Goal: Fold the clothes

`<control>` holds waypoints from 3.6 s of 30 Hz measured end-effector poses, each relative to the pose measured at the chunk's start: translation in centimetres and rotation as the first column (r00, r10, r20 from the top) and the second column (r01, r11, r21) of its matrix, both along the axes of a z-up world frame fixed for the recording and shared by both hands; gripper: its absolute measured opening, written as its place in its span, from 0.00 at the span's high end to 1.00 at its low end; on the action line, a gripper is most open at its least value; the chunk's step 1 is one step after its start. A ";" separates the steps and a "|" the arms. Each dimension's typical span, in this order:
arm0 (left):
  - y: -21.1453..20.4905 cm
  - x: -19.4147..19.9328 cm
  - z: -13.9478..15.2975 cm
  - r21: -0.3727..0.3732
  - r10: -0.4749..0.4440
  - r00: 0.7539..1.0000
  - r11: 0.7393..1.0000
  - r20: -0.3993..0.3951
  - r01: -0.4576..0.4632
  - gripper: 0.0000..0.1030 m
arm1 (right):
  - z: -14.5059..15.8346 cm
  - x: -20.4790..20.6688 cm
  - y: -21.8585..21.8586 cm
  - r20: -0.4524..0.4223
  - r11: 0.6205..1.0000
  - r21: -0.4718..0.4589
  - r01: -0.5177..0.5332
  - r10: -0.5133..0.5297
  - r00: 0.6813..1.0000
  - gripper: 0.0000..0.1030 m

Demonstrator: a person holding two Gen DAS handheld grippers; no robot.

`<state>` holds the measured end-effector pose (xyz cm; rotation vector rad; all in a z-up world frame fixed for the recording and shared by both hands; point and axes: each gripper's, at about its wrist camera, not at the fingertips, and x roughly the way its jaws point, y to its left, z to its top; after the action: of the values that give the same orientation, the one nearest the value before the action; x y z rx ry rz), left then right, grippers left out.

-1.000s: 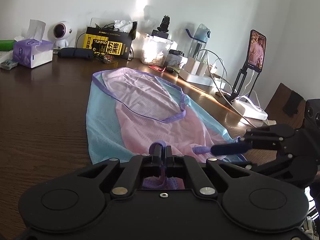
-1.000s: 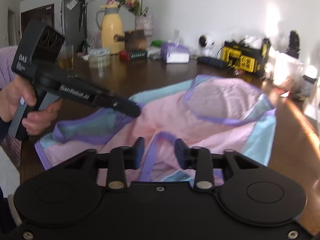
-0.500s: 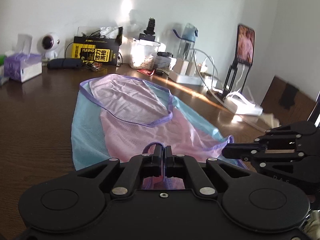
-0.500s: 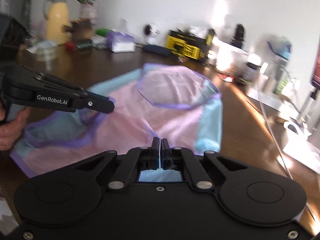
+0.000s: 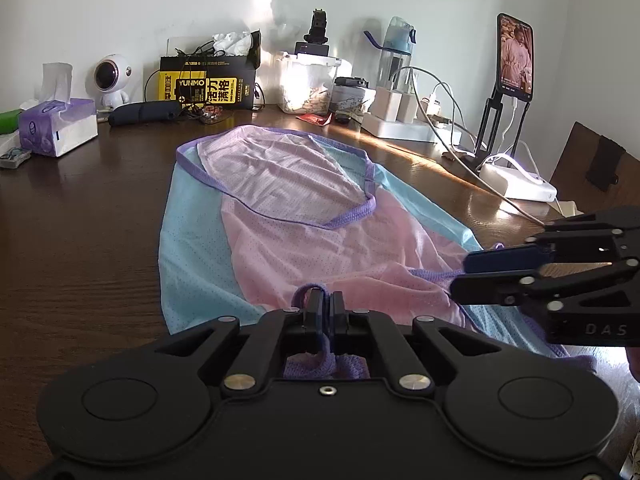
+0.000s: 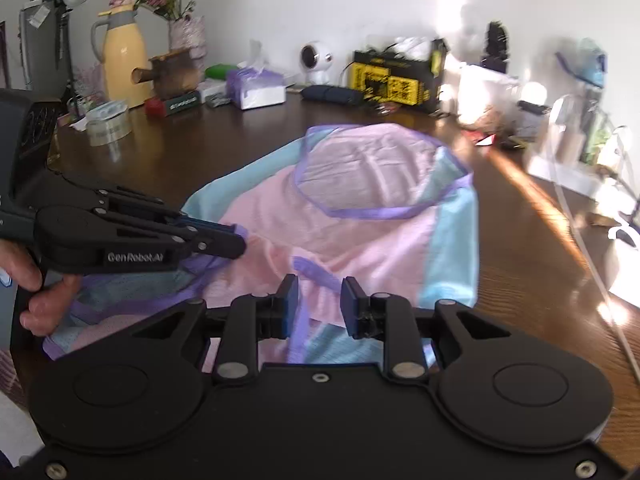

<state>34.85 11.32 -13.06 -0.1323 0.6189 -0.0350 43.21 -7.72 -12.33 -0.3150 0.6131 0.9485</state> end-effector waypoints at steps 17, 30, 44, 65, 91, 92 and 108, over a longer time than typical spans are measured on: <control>-0.9 0.5 0.6 0.003 -0.029 1.000 1.000 0.002 0.029 0.96 | -0.2 -1.8 -0.2 0.113 0.993 -0.064 0.096 -0.088 0.990 0.81; 0.0 -2.2 2.9 -0.123 -0.012 0.999 0.992 0.035 0.016 0.80 | -0.2 -0.7 -1.2 0.022 0.997 -0.038 0.067 -0.067 0.998 0.77; 3.7 -4.3 1.5 -0.048 0.144 0.990 0.988 -0.010 -0.144 0.34 | -1.7 0.5 -3.9 0.127 0.974 -0.162 0.156 -0.136 0.982 0.94; 4.6 -8.5 0.4 -0.105 0.321 0.947 0.941 -0.016 -0.321 0.58 | 4.3 3.8 -0.5 0.149 0.998 -0.031 0.049 -0.044 0.988 0.45; 0.5 -12.3 0.1 -0.051 0.187 0.982 0.981 -0.031 -0.188 0.90 | 0.4 18.0 30.8 -0.188 0.959 -0.101 -0.263 0.242 0.952 0.94; 0.5 -12.5 0.3 -0.043 0.195 0.980 0.980 -0.032 -0.197 0.87 | 0.1 18.1 31.0 -0.189 0.957 -0.115 -0.268 0.244 0.951 0.87; 0.8 -14.4 1.2 -0.262 0.234 0.965 0.930 -0.115 -0.257 0.51 | 1.3 18.0 29.3 -0.159 0.979 -0.087 -0.184 0.169 0.973 0.42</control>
<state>20.41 12.12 -11.89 -0.4831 0.6736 0.1288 61.24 21.55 -11.03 -0.3961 0.7829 1.1216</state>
